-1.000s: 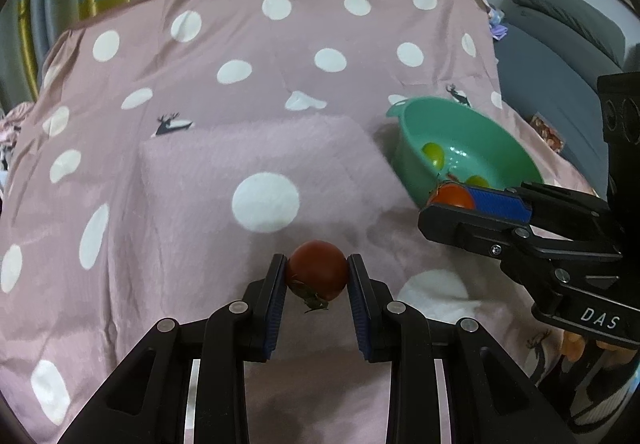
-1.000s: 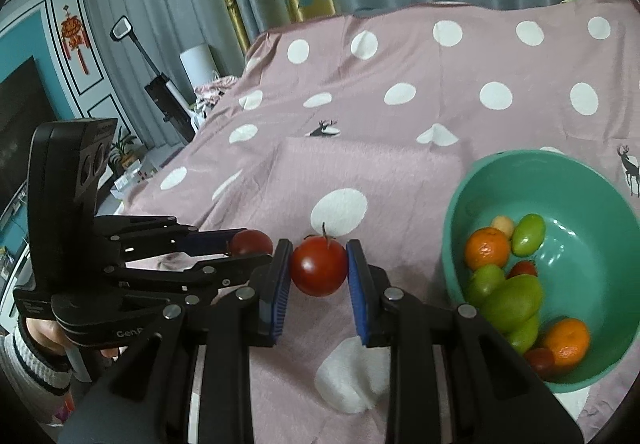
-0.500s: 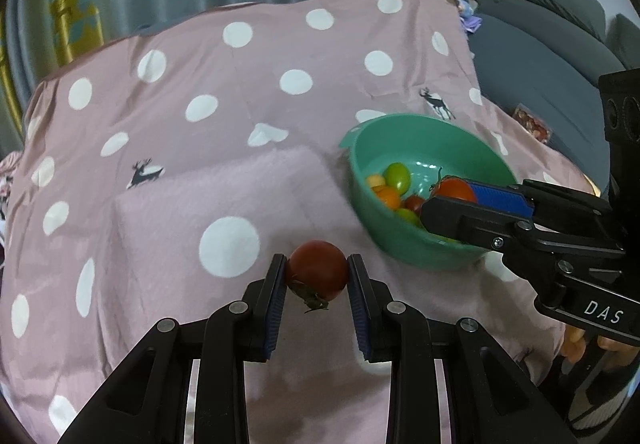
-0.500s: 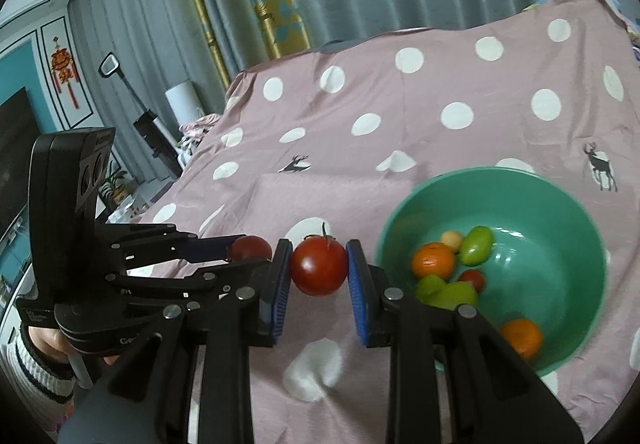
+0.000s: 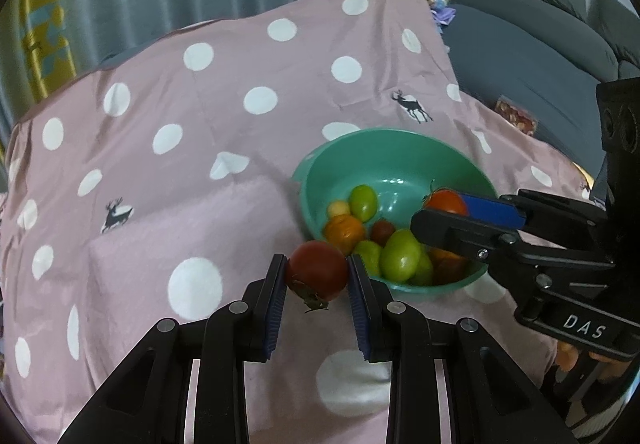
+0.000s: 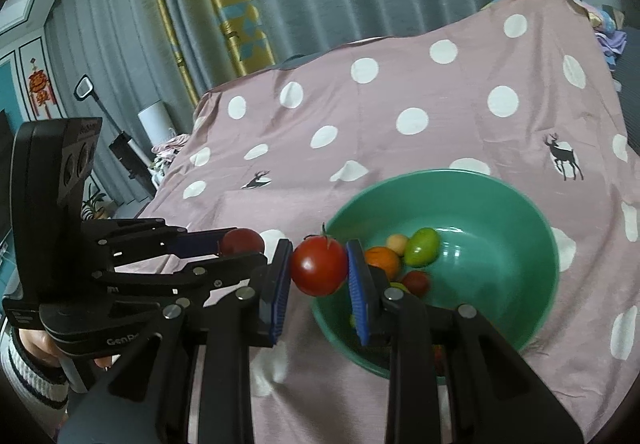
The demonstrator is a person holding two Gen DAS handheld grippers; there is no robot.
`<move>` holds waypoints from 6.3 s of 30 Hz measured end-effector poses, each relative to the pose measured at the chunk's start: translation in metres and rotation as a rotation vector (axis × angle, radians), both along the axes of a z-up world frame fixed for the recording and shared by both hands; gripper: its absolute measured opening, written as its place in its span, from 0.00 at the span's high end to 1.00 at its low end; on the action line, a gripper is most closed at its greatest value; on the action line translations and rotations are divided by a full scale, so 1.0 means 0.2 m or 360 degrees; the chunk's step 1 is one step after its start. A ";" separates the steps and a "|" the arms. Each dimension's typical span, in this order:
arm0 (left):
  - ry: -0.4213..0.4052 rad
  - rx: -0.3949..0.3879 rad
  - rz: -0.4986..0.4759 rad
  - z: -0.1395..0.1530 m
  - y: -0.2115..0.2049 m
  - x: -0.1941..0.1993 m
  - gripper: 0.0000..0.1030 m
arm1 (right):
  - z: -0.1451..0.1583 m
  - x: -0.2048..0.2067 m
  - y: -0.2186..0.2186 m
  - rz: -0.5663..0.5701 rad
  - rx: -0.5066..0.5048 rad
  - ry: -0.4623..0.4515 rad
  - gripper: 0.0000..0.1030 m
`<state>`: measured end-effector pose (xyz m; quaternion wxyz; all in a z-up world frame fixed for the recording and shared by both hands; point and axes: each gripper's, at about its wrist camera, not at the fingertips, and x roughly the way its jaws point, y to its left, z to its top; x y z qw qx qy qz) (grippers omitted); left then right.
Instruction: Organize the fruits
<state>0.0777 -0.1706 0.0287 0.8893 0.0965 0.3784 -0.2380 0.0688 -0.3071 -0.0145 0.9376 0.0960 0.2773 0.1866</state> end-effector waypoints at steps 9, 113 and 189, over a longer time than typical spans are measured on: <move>-0.0026 0.0036 -0.0069 0.02 -0.14 0.03 0.71 | -0.02 0.01 -0.10 -0.0099 0.0031 0.0005 0.73; 0.0129 0.0453 -0.0252 -0.18 -0.53 0.23 0.70 | -0.15 0.08 -0.30 -0.0349 -0.0056 0.0178 0.73; -0.0080 0.0363 0.0043 -0.06 -0.36 0.11 0.02 | -0.02 -0.07 -0.37 -0.0539 -0.0132 0.0064 0.00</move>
